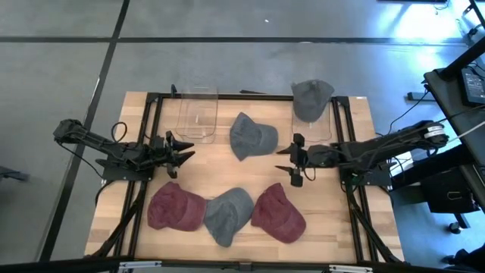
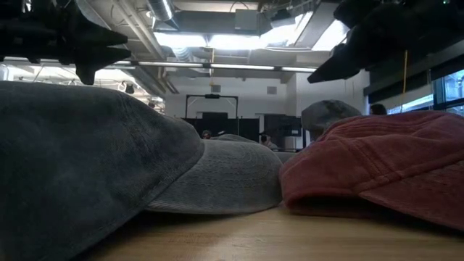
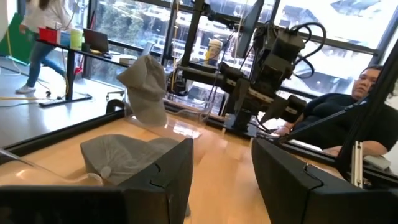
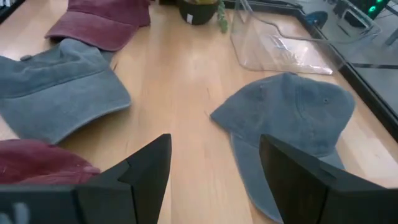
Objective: Pick & Place hat
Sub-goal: Put the right red cap into the left transparent bin
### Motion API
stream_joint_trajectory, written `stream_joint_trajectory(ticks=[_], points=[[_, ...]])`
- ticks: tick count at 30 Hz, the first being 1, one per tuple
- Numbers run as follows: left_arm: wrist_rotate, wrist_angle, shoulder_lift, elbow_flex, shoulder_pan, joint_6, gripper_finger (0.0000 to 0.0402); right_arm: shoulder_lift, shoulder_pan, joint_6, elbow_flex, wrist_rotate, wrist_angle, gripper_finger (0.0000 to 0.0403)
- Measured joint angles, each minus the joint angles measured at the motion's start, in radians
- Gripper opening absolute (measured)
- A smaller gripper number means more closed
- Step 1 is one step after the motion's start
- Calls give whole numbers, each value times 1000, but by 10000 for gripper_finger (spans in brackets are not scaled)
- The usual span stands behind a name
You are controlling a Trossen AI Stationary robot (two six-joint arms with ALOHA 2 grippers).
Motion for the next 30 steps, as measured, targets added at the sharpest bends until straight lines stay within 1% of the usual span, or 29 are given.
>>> stream_joint_trajectory(ticks=[7,10,13,17,20,22,25,27,28,30], points=[[7,-9,8,0,0,-15,161,37,0,11,0,2,7,243],[31,-30,10,0,0,-22,171,38,0,20,0,1,6,243],[33,-39,10,0,0,5,183,39,0,24,0,-2,6,243],[29,-39,9,0,0,8,196,39,-1,51,0,-63,6,243],[29,-39,10,0,0,8,199,39,-1,73,5,-159,-7,243],[29,-39,9,0,0,8,199,39,-1,90,39,-241,-73,243],[29,-39,10,0,0,8,196,57,-1,156,152,-280,-274,243],[29,-39,10,0,0,8,196,96,-2,185,229,-285,-407,243],[29,-39,9,0,0,8,196,124,-2,192,264,-304,-447,243],[29,-39,9,0,0,8,197,184,-2,197,323,-374,-480,243]])
